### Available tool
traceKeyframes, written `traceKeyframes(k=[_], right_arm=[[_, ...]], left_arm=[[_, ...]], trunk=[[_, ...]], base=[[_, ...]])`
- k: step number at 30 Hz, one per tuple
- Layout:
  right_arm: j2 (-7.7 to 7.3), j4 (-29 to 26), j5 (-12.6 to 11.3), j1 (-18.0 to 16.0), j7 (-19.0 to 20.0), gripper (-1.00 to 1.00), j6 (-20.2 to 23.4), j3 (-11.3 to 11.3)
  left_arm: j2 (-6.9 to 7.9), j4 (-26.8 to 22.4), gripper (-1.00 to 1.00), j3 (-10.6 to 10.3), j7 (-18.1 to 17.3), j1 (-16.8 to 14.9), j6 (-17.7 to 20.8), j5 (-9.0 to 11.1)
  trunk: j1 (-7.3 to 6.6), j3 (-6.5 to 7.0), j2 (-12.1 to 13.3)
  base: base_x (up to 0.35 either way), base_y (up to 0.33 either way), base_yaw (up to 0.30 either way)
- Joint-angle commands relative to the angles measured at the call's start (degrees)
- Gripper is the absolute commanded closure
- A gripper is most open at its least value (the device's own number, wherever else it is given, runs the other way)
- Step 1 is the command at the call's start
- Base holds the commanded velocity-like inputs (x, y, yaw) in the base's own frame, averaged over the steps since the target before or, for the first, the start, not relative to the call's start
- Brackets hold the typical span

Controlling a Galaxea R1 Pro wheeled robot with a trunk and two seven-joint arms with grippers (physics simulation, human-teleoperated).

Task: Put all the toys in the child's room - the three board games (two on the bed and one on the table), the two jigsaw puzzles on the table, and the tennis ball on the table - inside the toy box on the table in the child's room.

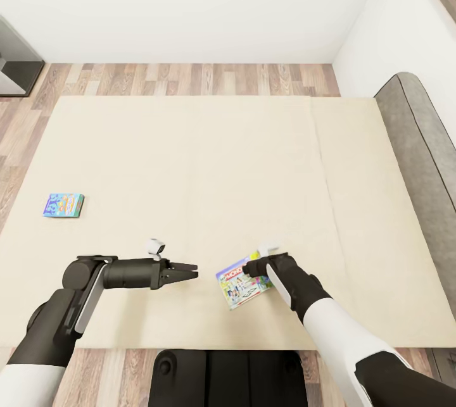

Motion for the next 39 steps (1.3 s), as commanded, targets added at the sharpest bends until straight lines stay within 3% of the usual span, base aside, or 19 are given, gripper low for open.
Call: traceKeyframes(k=[1,9,32,39], right_arm=[[-0.04,-0.1,-0.5,0.0,0.0,-1.0,0.6,0.0],[-0.12,0.0,-0.5,0.0,2.9,-1.0,3.3,-2.2],[-0.04,0.0,-0.6,0.0,3.8,-1.0,3.5,-2.4],[-0.1,0.0,-0.5,0.0,8.3,-1.0,3.5,-2.5]], left_arm=[[0.05,0.0,-1.0,-0.1,0.0,0.0,0.6,0.2],[0.05,0.0,-1.0,-0.1,0.0,0.0,0.6,0.2],[-0.03,0.0,-1.0,-0.1,0.0,0.0,0.6,0.2],[0.04,0.0,-1.0,-0.1,0.0,0.0,0.6,0.2]], trunk=[[0.03,-0.06,-0.1],[0.03,-0.06,-0.1],[0.03,-0.06,-0.1],[0.03,-0.06,-0.1]], base=[[0.0,0.0,0.0],[0.0,0.0,0.0],[0.0,0.0,0.0],[0.0,0.0,0.0]])
